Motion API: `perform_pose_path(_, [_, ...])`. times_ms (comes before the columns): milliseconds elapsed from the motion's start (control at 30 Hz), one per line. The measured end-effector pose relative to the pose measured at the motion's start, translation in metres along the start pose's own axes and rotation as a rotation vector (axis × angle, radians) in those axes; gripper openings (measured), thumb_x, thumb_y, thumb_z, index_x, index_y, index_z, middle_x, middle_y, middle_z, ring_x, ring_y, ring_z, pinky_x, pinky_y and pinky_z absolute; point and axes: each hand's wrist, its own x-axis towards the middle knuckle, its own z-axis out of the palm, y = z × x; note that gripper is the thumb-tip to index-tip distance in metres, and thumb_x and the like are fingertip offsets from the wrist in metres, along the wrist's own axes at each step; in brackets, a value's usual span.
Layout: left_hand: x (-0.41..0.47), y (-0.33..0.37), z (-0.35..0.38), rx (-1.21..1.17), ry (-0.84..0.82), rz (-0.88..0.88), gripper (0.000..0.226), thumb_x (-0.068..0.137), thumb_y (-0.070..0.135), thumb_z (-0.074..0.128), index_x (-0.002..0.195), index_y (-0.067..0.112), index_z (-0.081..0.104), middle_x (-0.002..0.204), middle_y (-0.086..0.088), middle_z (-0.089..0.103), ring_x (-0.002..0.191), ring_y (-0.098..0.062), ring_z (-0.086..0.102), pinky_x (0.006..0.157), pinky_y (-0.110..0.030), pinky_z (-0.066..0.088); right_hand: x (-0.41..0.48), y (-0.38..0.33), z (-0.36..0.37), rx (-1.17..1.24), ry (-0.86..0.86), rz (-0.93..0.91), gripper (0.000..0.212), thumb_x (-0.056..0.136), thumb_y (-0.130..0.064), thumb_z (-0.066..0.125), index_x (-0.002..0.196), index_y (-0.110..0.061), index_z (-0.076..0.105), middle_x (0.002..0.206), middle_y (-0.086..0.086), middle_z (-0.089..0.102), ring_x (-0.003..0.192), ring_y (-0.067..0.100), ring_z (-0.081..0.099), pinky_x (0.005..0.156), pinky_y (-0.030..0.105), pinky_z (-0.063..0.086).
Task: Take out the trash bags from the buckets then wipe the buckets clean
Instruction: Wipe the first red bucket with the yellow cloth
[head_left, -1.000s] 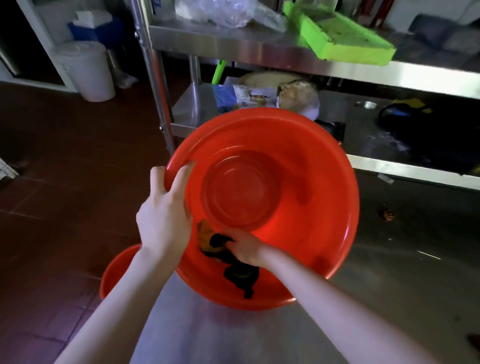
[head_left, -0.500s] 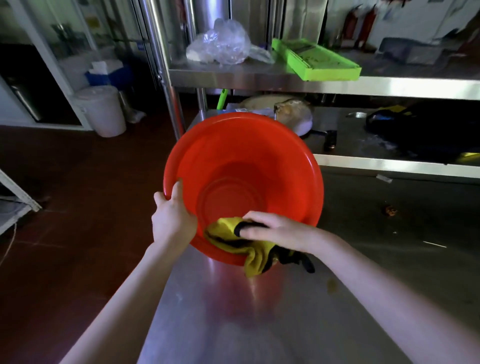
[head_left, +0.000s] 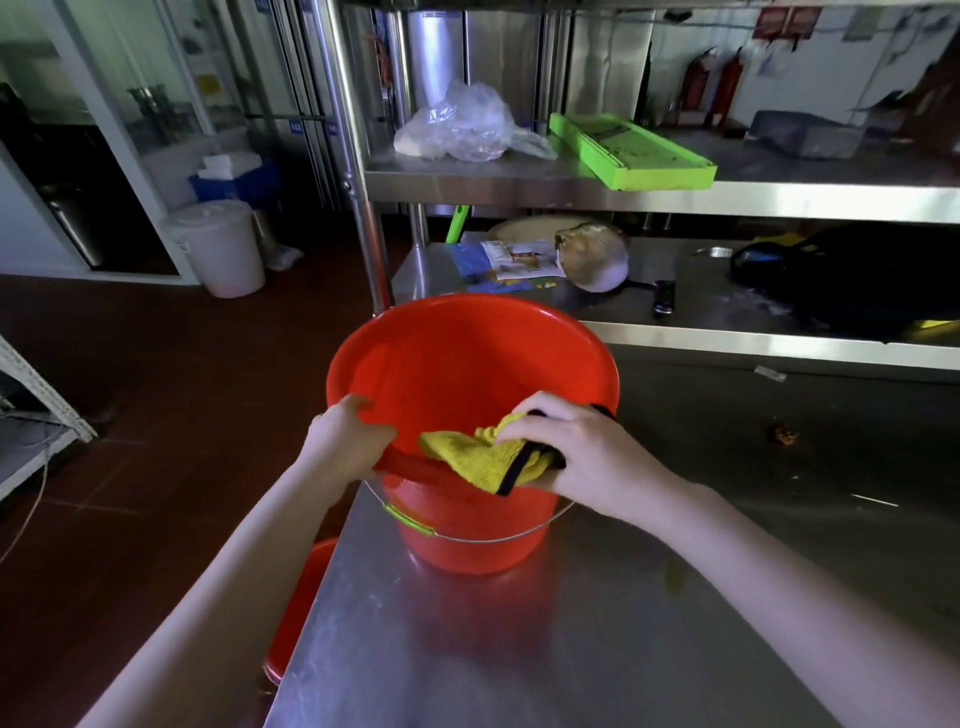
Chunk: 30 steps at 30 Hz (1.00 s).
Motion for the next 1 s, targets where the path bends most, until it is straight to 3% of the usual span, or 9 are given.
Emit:
perform_pose_path(67, [-0.008, -0.013, -0.001, 0.141, -0.058, 0.029, 0.047, 0.086, 0.048, 0.060, 0.129, 0.029, 0.057, 0.135, -0.019, 0.036, 0.102, -0.035, 0.062, 0.090, -0.046, 0.056, 0.001, 0.003, -0.003, -0.064, 0.073, -0.022, 0.030, 0.077, -0.022, 0.079, 0.105, -0.025, 0.070, 0.110, -0.007, 0.059, 0.096, 0.012, 0.061, 0.083, 0.032, 0.050])
perform_pose_path(167, [-0.029, -0.042, -0.001, 0.531, 0.072, 0.437, 0.047, 0.086, 0.072, 0.044, 0.123, 0.045, 0.057, 0.161, -0.011, 0.003, 0.147, -0.036, 0.007, 0.116, -0.053, 0.020, -0.008, 0.009, -0.006, -0.162, 0.127, 0.025, 0.031, 0.073, -0.017, 0.083, 0.101, -0.024, 0.072, 0.110, -0.004, 0.060, 0.097, 0.019, 0.060, 0.087, 0.039, 0.049])
perform_pose_path(267, [-0.045, -0.054, -0.001, 0.699, 0.078, 0.912, 0.059, 0.087, 0.065, 0.053, 0.136, 0.031, 0.053, 0.160, -0.005, 0.025, 0.151, -0.027, 0.007, 0.118, -0.053, 0.010, -0.029, 0.014, -0.010, -0.166, 0.179, 0.165, 0.038, 0.067, -0.012, 0.086, 0.102, -0.021, 0.074, 0.114, -0.001, 0.060, 0.104, 0.022, 0.061, 0.091, 0.043, 0.051])
perform_pose_path(333, [-0.047, -0.049, 0.003, 0.724, 0.099, 1.047, 0.047, 0.088, 0.044, 0.066, 0.129, 0.021, 0.061, 0.132, -0.005, 0.059, 0.140, -0.029, 0.040, 0.118, -0.054, 0.018, -0.042, 0.014, -0.012, -0.158, 0.230, 0.251, 0.041, 0.066, -0.008, 0.085, 0.103, -0.020, 0.074, 0.116, -0.001, 0.059, 0.106, 0.021, 0.061, 0.093, 0.040, 0.051])
perform_pose_path(400, [-0.045, -0.042, 0.008, 0.712, 0.185, 1.192, 0.035, 0.082, 0.028, 0.077, 0.112, 0.013, 0.070, 0.100, -0.006, 0.068, 0.103, -0.031, 0.067, 0.110, -0.058, 0.035, -0.052, 0.011, -0.015, -0.148, 0.319, 0.330, 0.041, 0.067, -0.004, 0.084, 0.103, -0.018, 0.073, 0.115, 0.000, 0.058, 0.105, 0.018, 0.060, 0.095, 0.029, 0.048])
perform_pose_path(500, [-0.041, -0.033, 0.010, 0.700, 0.175, 1.315, 0.031, 0.083, 0.033, 0.073, 0.104, 0.011, 0.072, 0.084, -0.005, 0.065, 0.071, -0.029, 0.064, 0.088, -0.050, 0.055, -0.064, 0.005, -0.022, -0.114, 0.483, 0.458, 0.040, 0.070, -0.009, 0.083, 0.108, -0.012, 0.071, 0.108, 0.000, 0.059, 0.099, 0.009, 0.056, 0.092, 0.007, 0.038])
perform_pose_path(600, [-0.044, -0.025, 0.014, 0.680, 0.172, 1.300, 0.035, 0.085, 0.038, 0.071, 0.107, 0.010, 0.071, 0.084, -0.005, 0.065, 0.070, -0.031, 0.064, 0.075, -0.044, 0.054, -0.081, 0.001, -0.033, 0.015, 0.594, 0.646, 0.038, 0.078, -0.024, 0.078, 0.113, -0.016, 0.065, 0.107, -0.002, 0.061, 0.098, 0.006, 0.056, 0.086, 0.009, 0.041])
perform_pose_path(800, [-0.058, 0.008, 0.017, 0.401, 0.326, 1.160, 0.037, 0.088, 0.042, 0.066, 0.106, 0.010, 0.067, 0.093, -0.003, 0.070, 0.076, -0.031, 0.069, 0.058, -0.039, 0.055, -0.117, 0.006, -0.043, 0.161, 0.574, 0.763, 0.035, 0.083, -0.035, 0.072, 0.113, -0.019, 0.063, 0.105, -0.004, 0.068, 0.103, 0.015, 0.062, 0.093, 0.043, 0.052])
perform_pose_path(1000, [-0.065, 0.012, 0.010, 0.051, 0.365, 0.688, 0.031, 0.094, 0.041, 0.058, 0.100, 0.010, 0.062, 0.071, -0.005, 0.064, 0.063, -0.029, 0.061, 0.060, -0.040, 0.052, -0.121, 0.025, -0.033, 0.131, 0.527, 0.721, 0.032, 0.082, -0.035, 0.073, 0.109, -0.020, 0.063, 0.100, -0.002, 0.066, 0.094, 0.011, 0.061, 0.077, 0.021, 0.047])
